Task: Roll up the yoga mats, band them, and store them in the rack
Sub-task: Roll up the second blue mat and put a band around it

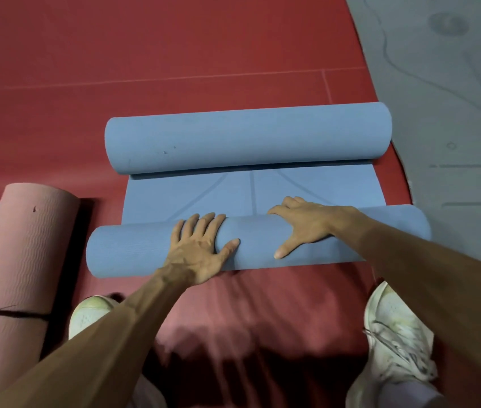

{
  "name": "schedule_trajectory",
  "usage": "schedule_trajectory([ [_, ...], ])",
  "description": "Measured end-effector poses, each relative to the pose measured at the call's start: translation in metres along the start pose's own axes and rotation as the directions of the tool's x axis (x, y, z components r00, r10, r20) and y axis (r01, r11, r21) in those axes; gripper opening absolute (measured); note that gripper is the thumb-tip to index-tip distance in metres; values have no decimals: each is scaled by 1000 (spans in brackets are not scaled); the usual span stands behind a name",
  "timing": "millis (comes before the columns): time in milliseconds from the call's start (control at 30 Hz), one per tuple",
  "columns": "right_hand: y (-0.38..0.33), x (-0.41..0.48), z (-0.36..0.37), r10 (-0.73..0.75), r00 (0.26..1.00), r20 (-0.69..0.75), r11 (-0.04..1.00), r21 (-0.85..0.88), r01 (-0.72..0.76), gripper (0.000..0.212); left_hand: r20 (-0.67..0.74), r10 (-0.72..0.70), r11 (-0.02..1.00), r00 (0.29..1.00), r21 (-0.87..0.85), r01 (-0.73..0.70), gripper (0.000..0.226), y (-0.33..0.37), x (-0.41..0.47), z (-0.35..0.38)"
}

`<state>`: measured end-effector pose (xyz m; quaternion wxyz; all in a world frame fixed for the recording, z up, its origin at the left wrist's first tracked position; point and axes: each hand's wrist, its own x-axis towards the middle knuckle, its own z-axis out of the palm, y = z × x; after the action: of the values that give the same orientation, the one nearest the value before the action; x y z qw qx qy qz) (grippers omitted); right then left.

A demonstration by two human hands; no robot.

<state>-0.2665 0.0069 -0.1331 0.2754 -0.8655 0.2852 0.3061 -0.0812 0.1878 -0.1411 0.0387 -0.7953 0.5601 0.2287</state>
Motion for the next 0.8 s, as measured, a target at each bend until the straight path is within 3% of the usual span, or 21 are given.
schedule_trajectory([
  [167,3,-10,11,-86,952,-293,984,-175,35,81,-79,37,996,996,82,-30,92,-3,23,-11],
  [233,6,-7,26,-164,844,-511,971,-236,45,68,-57,58,994,997,101,-52,90,-6,34,-17],
  [333,3,1,46,-247,578,-778,954,-299,5,48,31,47,996,998,74,-49,74,-10,54,-26],
  [400,-7,5,53,-223,519,-825,956,-289,-48,46,56,25,998,998,62,-28,63,-10,67,-31],
  [500,-13,9,58,-179,558,-810,948,-293,-121,61,33,15,998,999,55,-17,57,-10,79,-36],
  [600,-6,12,50,-253,607,-754,931,-360,-59,80,-16,26,1000,1000,-6,-26,51,-13,91,-40],
  [733,3,21,34,-197,778,-597,908,-410,-84,126,15,20,1000,1000,-10,-20,51,-13,102,-45],
  [800,1,25,28,-137,820,-556,913,-391,-113,133,0,16,1000,1000,-8,-16,50,-12,103,-46],
])
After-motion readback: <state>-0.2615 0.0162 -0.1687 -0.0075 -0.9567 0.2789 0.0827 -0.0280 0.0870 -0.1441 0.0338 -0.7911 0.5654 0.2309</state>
